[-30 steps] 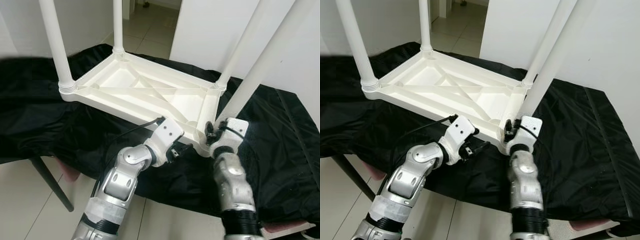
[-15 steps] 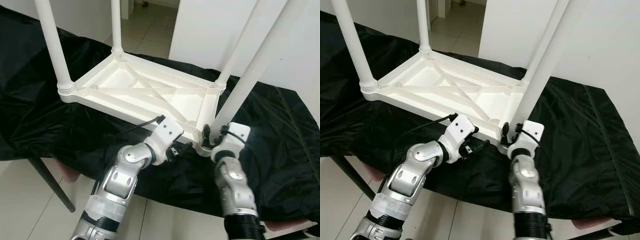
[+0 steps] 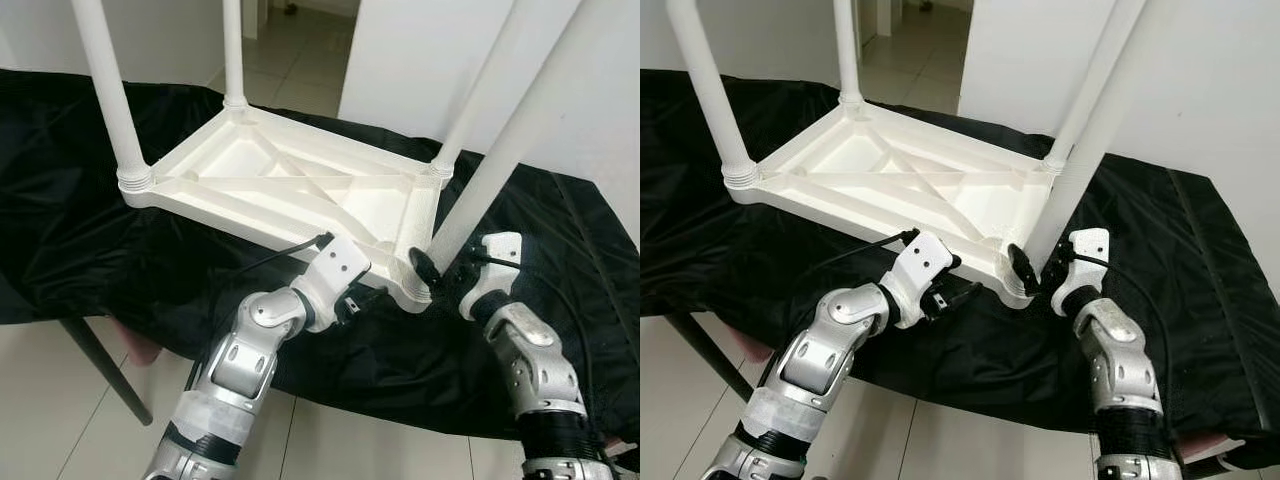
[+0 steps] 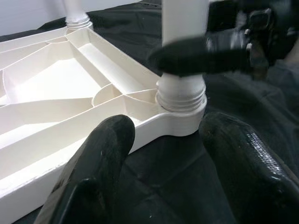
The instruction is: Building children table
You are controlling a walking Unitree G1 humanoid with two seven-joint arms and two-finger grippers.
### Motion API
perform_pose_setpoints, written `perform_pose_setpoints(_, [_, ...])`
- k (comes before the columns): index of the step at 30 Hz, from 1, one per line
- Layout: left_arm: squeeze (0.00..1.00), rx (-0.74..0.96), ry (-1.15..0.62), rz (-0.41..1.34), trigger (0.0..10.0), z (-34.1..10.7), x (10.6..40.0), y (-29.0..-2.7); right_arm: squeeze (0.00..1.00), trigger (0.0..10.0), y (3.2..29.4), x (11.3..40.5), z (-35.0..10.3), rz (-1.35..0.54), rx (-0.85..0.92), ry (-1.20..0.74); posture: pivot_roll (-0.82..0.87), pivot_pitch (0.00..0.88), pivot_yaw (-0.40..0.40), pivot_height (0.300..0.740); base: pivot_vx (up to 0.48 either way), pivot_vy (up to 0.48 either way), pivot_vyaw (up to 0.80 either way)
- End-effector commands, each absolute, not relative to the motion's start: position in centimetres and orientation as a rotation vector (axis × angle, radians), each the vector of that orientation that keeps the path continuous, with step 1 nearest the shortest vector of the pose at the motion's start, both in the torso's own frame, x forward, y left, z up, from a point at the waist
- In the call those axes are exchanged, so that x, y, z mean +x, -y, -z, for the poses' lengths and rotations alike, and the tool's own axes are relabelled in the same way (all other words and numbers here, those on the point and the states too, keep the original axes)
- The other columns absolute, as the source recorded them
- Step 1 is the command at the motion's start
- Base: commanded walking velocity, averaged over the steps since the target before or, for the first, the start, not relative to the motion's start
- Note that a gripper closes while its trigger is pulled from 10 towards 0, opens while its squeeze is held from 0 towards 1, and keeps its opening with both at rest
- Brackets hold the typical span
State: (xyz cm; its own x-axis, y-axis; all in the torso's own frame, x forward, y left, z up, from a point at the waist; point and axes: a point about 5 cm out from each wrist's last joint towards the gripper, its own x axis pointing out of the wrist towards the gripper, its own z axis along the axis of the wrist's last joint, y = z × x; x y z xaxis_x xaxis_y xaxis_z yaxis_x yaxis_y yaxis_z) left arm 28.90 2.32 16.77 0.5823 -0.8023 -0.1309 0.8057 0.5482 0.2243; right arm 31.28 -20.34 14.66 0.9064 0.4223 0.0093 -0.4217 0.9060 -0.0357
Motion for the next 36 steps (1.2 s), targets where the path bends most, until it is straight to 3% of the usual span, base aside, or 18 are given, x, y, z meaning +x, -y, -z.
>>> perform_pose_setpoints(1, [0.00, 0.270, 0.001, 0.892, 10.0, -16.8, 29.3, -2.0, 0.00, 10.0, 20.5, 31.9, -15.0, -0.544, -0.079, 0.009, 0.01, 0.000, -0.126, 0.740, 0.000, 0.000, 0.00])
perform_pose_setpoints(5, [0.00, 0.270, 0.004, 0.892, 10.0, -16.9, 29.3, -1.9, 0.00, 10.0, 20.5, 32.1, -15.1, -0.577, -0.095, 0.004, 0.01, 0.000, -0.126, 0.740, 0.000, 0.000, 0.00])
perform_pose_setpoints(6, [0.00, 0.270, 0.009, 0.887, 10.0, -16.9, 29.3, -1.9, 0.00, 0.0, 20.9, 32.8, -14.8, -0.638, -0.128, -0.037, 0.04, 0.000, -0.139, 0.740, 0.000, 0.000, 0.00])
perform_pose_setpoints(21, [0.00, 0.263, 0.018, 0.862, 10.0, -17.1, 29.2, -2.2, 0.00, 0.0, 22.4, 32.7, -13.3, -0.694, -0.113, -0.125, 0.06, 0.000, -0.152, 0.740, 0.000, 0.000, 0.00])
perform_pose_setpoints(22, [0.00, 0.262, 0.015, 0.859, 10.0, -17.1, 29.1, -2.2, 0.00, 10.0, 22.3, 32.6, -13.3, -0.672, -0.082, -0.119, 0.06, 0.000, -0.152, 0.740, 0.000, 0.000, 0.00])
perform_pose_setpoints(29, [0.00, 0.260, 0.011, 0.855, 10.0, -17.0, 29.0, -2.4, 0.00, 10.0, 22.2, 32.7, -13.4, -0.621, -0.031, -0.100, 0.06, 0.000, -0.152, 0.740, 0.000, 0.000, 0.00])
perform_pose_setpoints(33, [0.00, 0.257, 0.001, 0.857, 10.0, -16.8, 29.0, -2.4, 0.00, 10.0, 21.8, 32.7, -13.3, -0.303, -0.028, -0.103, 0.04, 0.000, -0.147, 0.740, 0.000, 0.000, 0.00])
perform_pose_setpoints(36, [0.00, 0.255, 0.001, 0.858, 10.0, -16.8, 28.9, -2.4, 0.00, 10.0, 21.9, 32.6, -13.3, -0.250, -0.012, -0.101, 0.04, 0.000, -0.144, 0.740, 0.000, 0.000, 0.00])
